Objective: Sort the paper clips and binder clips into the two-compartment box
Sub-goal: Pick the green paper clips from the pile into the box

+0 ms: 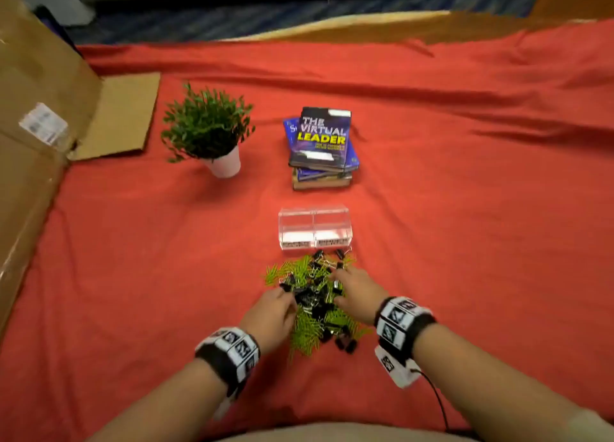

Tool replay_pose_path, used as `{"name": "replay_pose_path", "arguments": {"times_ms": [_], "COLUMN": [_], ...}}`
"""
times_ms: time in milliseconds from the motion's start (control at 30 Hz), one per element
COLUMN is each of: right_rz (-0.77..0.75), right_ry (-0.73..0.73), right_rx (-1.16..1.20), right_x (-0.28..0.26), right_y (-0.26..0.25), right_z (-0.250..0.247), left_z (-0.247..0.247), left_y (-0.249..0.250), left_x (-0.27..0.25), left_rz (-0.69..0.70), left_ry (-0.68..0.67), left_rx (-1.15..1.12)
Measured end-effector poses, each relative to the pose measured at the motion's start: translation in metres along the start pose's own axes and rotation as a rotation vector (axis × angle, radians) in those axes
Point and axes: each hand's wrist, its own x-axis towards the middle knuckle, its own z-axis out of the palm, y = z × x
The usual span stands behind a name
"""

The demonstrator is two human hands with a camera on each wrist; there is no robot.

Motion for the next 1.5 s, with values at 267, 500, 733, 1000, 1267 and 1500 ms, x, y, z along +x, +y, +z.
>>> {"name": "replay_pose_path", "arguments": {"times_ms": [267,500,733,1000,1267,1500], "right_rz": [0.185,-0.015,-0.062,0.274,0.193,0.108], "right_ry": [-0.079,-0.071,0.000,-0.007,-0.070,0.131], "right_rx": [-0.016,-0.080,0.007,0.607,0.836,0.675], "right_x": [0.002,-0.014,-0.012,-0.012,0.004,0.069], "right_y": [0.000,0.023,0.028,0.038,0.023,-0.037], "right_z": [0.019,0.039,0.050,0.031,-0.025,-0.063], "left_z": [0.015,0.025,0.022,0.018,0.012,-0.001], "left_y": [0.016,0.010,0.014,0.009,0.003,0.002], "left_x": [0.002,0.000,0.011,0.013,0.010,0.008], "left_rz": [0.067,0.067,0.023,-0.032,-0.239,-0.308], "left_ry": [-0.085,-0.091,-0.080,-0.028,0.092,0.065], "left_rx": [0.004,0.003,0.036,-0.119,-0.426,-0.638]}}
